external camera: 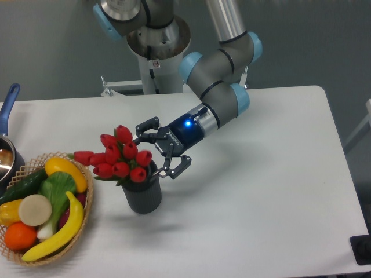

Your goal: Insert the flowers into the vase

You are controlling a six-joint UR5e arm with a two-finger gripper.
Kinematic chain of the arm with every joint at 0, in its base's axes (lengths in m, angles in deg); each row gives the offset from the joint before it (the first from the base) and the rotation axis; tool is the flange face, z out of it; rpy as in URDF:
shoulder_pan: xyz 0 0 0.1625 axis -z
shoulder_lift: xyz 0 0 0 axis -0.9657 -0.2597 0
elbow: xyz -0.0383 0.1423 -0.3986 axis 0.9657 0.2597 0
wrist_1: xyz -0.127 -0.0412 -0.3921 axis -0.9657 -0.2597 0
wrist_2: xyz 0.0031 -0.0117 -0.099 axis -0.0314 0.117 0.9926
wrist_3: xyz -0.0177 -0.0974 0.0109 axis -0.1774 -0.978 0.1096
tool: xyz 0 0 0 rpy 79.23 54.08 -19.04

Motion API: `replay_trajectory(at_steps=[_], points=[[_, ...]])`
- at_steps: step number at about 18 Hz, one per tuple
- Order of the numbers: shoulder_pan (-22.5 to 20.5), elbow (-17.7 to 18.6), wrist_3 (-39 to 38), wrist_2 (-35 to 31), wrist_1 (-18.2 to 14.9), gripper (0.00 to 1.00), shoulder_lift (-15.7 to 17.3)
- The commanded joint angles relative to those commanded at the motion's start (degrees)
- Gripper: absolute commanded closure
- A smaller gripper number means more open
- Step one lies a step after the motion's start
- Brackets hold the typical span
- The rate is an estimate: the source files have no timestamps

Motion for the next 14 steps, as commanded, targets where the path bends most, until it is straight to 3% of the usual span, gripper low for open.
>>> replay_trajectory(at_steps=[3, 5, 8, 14], points=[[-4.21, 0.26, 0.00, -1.66, -0.09, 0.00, 2.90], [-7.72, 0.44, 0.09, -8.48, -0.09, 0.00, 5.35], [-13.26, 0.26, -0.52, -13.79, -0.17, 0.00, 8.70], [-26.97, -2.89, -0.70, -24.43, -0.26, 0.00, 12.22]])
